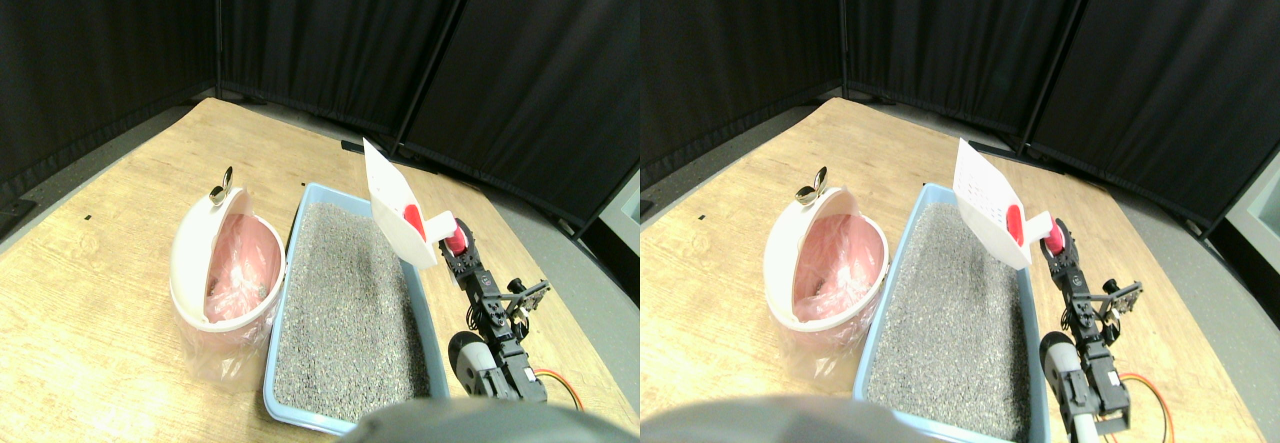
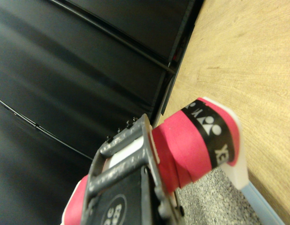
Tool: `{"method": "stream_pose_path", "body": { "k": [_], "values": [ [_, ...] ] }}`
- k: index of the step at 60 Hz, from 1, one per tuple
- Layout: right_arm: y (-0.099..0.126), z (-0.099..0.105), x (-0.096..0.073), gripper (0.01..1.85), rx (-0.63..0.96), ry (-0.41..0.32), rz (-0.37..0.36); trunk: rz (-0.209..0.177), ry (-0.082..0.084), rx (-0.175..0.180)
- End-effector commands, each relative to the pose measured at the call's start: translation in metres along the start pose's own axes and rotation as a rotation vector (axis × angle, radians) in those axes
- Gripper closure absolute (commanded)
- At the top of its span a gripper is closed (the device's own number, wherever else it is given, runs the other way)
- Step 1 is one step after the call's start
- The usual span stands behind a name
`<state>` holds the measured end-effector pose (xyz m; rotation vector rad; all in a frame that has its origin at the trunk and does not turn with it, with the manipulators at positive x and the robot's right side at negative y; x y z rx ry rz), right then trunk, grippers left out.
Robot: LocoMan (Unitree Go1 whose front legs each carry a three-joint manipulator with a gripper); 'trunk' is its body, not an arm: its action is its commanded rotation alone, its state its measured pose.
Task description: Scoop (unimanual)
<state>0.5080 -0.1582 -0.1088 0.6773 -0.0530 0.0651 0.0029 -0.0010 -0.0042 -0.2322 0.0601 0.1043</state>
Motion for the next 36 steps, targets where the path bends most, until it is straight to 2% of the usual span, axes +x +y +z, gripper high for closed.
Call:
{"method": "stream_pose_path", "body": {
  "k": [1,8,9,12,18,21,26,27,36],
  "values": [
    [0.010,0.007,-0.003,1.80,0.012,-0.060,0.041,0.006,-0.023,-0.003],
    [0.009,0.008,-0.003,1.80,0.024,-0.062,0.034,0.005,-0.024,-0.003],
    [0.009,0.008,-0.004,1.80,-0.002,-0.064,0.028,0.005,-0.024,-0.003],
    [0.008,0.008,-0.003,1.80,-0.079,-0.047,0.079,0.005,-0.024,-0.002],
    [0.010,0.009,-0.006,1.80,-0.166,-0.036,0.071,0.006,-0.025,-0.003],
    [0.013,0.009,-0.008,1.80,-0.245,-0.017,0.119,0.013,-0.026,-0.008],
    [0.016,0.009,-0.010,1.80,-0.336,-0.011,0.153,0.018,-0.027,-0.015],
    [0.019,0.009,-0.008,1.80,-0.410,-0.003,0.198,0.019,-0.028,-0.016],
    [0.028,0.012,-0.004,1.80,-0.574,0.016,0.246,0.032,-0.032,-0.031]
  ]
}}
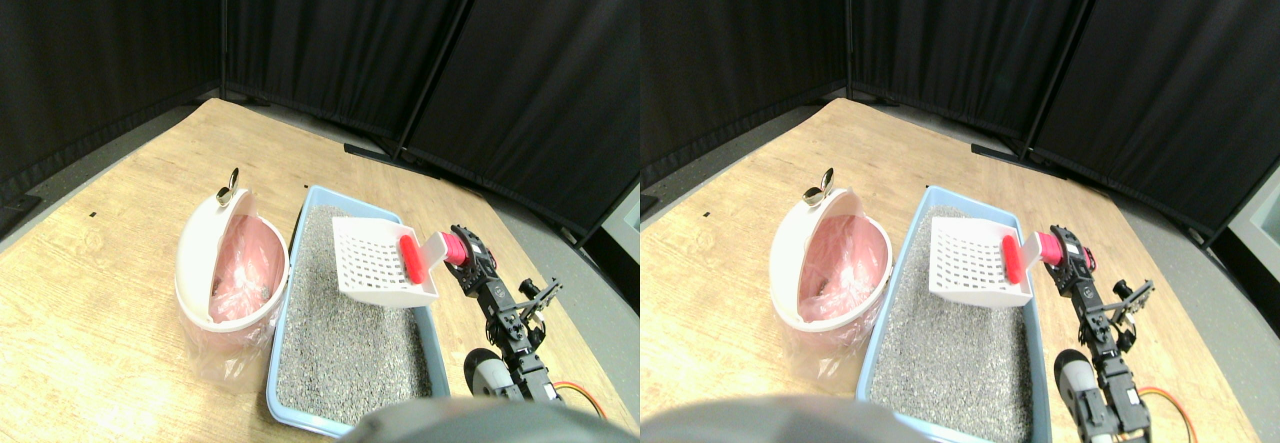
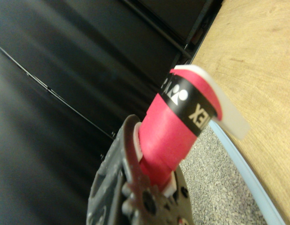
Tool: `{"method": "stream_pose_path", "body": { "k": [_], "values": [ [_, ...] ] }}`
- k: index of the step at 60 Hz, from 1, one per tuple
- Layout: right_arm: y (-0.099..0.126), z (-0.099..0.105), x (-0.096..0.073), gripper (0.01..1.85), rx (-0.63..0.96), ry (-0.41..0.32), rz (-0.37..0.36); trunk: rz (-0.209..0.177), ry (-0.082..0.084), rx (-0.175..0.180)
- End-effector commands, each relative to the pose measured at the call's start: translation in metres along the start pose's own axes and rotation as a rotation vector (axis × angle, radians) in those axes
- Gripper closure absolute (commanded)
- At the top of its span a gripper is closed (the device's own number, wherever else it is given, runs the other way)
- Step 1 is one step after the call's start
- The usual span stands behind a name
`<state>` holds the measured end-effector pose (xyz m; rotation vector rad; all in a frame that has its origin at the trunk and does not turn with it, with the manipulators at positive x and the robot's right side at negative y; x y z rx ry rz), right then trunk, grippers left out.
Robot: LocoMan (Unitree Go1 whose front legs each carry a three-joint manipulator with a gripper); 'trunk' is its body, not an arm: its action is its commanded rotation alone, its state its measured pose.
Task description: Scoop (unimanual)
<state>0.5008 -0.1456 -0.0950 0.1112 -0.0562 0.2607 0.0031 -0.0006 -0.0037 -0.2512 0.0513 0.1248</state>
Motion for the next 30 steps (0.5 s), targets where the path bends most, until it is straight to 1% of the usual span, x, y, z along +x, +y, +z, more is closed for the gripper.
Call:
{"method": "stream_pose_path", "body": {
  "k": [1,3,5,6,8,9,10,11,13,14,15,16,17,19,20,22,24,27,28,29,30],
  "values": [
    [0.004,0.013,0.004,1.80,-0.064,-0.082,0.048,0.015,-0.022,-0.012],
    [0.006,0.015,0.006,1.80,-0.056,-0.070,0.037,0.018,-0.022,-0.016],
    [0.007,0.017,0.007,1.80,-0.097,-0.073,0.056,0.024,-0.022,-0.021],
    [0.009,0.018,0.008,1.80,-0.100,-0.074,0.041,0.025,-0.022,-0.022],
    [0.010,0.019,0.012,1.80,-0.093,-0.086,0.076,0.030,-0.024,-0.028],
    [0.010,0.019,0.012,1.80,-0.093,-0.086,0.076,0.031,-0.024,-0.030],
    [0.013,0.022,0.011,1.80,-0.135,-0.076,0.052,0.035,-0.025,-0.031],
    [0.013,0.022,0.011,1.80,-0.135,-0.076,0.052,0.035,-0.025,-0.031],
    [0.014,0.022,0.014,1.80,-0.171,-0.089,0.104,0.040,-0.025,-0.036],
    [0.016,0.023,0.014,1.80,-0.156,-0.075,0.069,0.042,-0.025,-0.038],
    [0.016,0.024,0.014,1.80,-0.147,-0.067,0.052,0.045,-0.025,-0.040],
    [0.017,0.024,0.015,1.80,-0.174,-0.074,0.079,0.048,-0.025,-0.043],
    [0.018,0.025,0.015,1.80,-0.185,-0.076,0.088,0.051,-0.026,-0.045],
    [0.020,0.026,0.017,1.80,-0.197,-0.064,0.077,0.053,-0.027,-0.047],
    [0.021,0.026,0.017,1.80,-0.199,-0.060,0.071,0.059,-0.027,-0.053],
    [0.024,0.027,0.019,1.80,-0.211,-0.055,0.075,0.064,-0.028,-0.057],
    [0.024,0.027,0.019,1.80,-0.212,-0.054,0.078,0.070,-0.028,-0.062],
    [0.025,0.027,0.022,1.80,-0.188,-0.051,0.114,0.077,-0.031,-0.068],
    [0.025,0.027,0.022,1.80,-0.188,-0.051,0.114,0.078,-0.032,-0.069],
    [0.027,0.028,0.023,1.80,-0.160,-0.042,0.096,0.080,-0.033,-0.073],
    [0.028,0.028,0.024,1.80,-0.146,-0.038,0.100,0.083,-0.033,-0.075]
  ]
}}
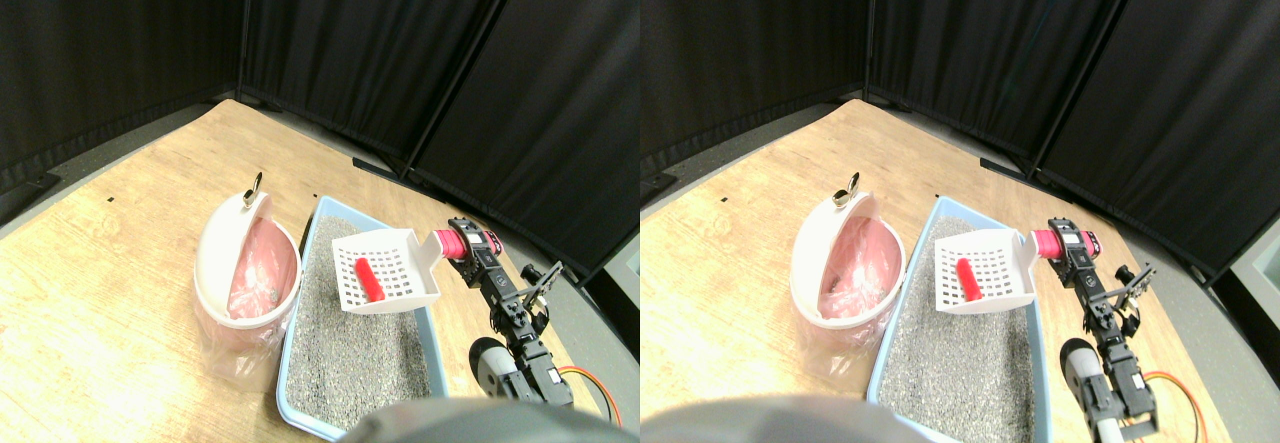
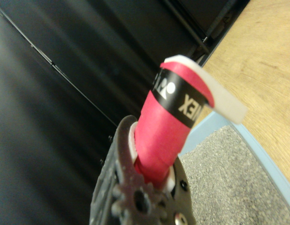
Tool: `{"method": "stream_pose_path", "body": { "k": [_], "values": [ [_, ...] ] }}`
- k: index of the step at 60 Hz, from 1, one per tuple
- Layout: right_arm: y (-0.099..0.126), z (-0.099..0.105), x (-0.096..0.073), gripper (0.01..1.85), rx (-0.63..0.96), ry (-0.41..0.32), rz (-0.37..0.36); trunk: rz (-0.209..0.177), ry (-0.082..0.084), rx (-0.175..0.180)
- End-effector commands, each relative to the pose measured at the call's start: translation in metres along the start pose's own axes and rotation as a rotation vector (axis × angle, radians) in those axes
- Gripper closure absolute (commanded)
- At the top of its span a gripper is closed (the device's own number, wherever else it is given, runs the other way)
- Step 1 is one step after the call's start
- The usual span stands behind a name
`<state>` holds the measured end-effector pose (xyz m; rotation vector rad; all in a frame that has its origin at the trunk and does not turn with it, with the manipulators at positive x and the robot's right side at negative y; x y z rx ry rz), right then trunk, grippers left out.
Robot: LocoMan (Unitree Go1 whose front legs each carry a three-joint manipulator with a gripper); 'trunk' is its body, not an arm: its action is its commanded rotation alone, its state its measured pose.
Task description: Scoop (unimanual)
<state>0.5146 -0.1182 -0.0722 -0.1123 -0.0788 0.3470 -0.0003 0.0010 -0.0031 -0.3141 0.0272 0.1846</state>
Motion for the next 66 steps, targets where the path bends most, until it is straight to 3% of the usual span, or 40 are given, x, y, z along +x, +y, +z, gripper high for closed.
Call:
{"method": "stream_pose_path", "body": {
  "k": [1,6,9,21,31,50,66],
  "values": [
    [0.001,0.010,0.003,1.80,0.085,-0.049,0.001,0.029,-0.007,-0.011],
    [0.003,0.008,0.005,1.80,0.116,-0.058,0.009,0.041,-0.012,-0.021],
    [0.008,0.005,0.005,1.80,0.170,-0.045,-0.023,0.051,-0.014,-0.026],
    [0.021,-0.007,0.009,1.80,0.204,-0.045,0.037,0.085,-0.020,-0.045],
    [0.034,-0.003,0.013,1.80,0.210,-0.023,0.035,0.111,-0.025,-0.069],
    [0.053,0.004,0.021,1.80,0.162,0.014,0.080,0.129,-0.020,-0.104],
    [0.061,0.008,0.027,1.80,0.097,0.082,0.051,0.135,-0.012,-0.118]
  ]
}}
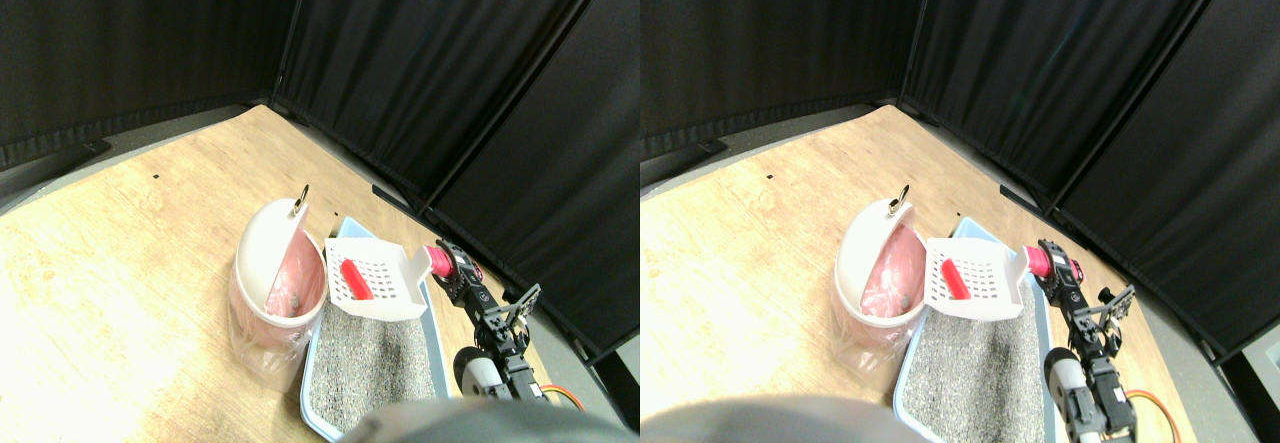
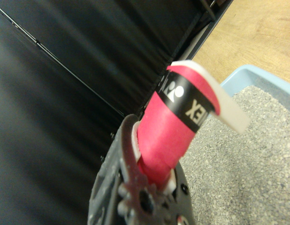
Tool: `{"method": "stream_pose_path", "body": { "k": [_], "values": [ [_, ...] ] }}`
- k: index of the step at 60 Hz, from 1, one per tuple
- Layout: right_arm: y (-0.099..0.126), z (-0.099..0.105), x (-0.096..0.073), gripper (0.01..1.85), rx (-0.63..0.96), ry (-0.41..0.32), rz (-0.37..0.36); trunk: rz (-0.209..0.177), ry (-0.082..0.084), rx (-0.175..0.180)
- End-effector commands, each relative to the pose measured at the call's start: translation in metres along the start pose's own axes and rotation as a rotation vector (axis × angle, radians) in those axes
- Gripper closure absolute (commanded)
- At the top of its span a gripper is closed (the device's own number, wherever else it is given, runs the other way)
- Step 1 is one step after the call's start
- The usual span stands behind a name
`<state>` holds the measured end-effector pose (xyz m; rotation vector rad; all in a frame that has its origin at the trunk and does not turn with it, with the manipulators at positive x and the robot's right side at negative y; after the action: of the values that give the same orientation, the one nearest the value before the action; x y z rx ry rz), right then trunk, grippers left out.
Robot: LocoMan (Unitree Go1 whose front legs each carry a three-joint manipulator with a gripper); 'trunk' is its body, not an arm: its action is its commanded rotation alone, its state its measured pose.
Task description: Scoop (unimanual)
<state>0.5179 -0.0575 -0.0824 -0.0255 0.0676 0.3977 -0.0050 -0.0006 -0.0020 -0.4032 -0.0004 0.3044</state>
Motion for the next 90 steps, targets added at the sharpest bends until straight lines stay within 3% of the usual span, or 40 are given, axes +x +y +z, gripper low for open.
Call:
{"method": "stream_pose_path", "body": {
  "k": [1,18,35,37,56,57,60,80,90],
  "values": [
    [0.006,0.013,0.003,1.80,-0.019,-0.038,-0.006,0.024,0.025,-0.022],
    [0.014,0.014,0.013,1.80,-0.131,0.013,0.017,0.028,0.032,-0.029],
    [0.021,0.010,0.025,1.80,-0.227,0.037,0.123,0.038,0.042,-0.052],
    [0.022,0.010,0.025,1.80,-0.247,0.056,0.101,0.039,0.042,-0.054],
    [0.021,0.006,0.028,1.80,-0.311,0.054,0.140,0.049,0.045,-0.075],
    [0.021,0.007,0.027,1.80,-0.325,0.061,0.127,0.054,0.043,-0.088],
    [0.020,0.007,0.028,1.80,-0.316,0.053,0.155,0.054,0.039,-0.092],
    [0.020,0.019,0.030,1.80,-0.355,0.042,0.143,0.069,0.029,-0.112],
    [0.025,0.033,0.031,1.80,-0.383,0.027,0.153,0.072,0.023,-0.128]
  ]
}}
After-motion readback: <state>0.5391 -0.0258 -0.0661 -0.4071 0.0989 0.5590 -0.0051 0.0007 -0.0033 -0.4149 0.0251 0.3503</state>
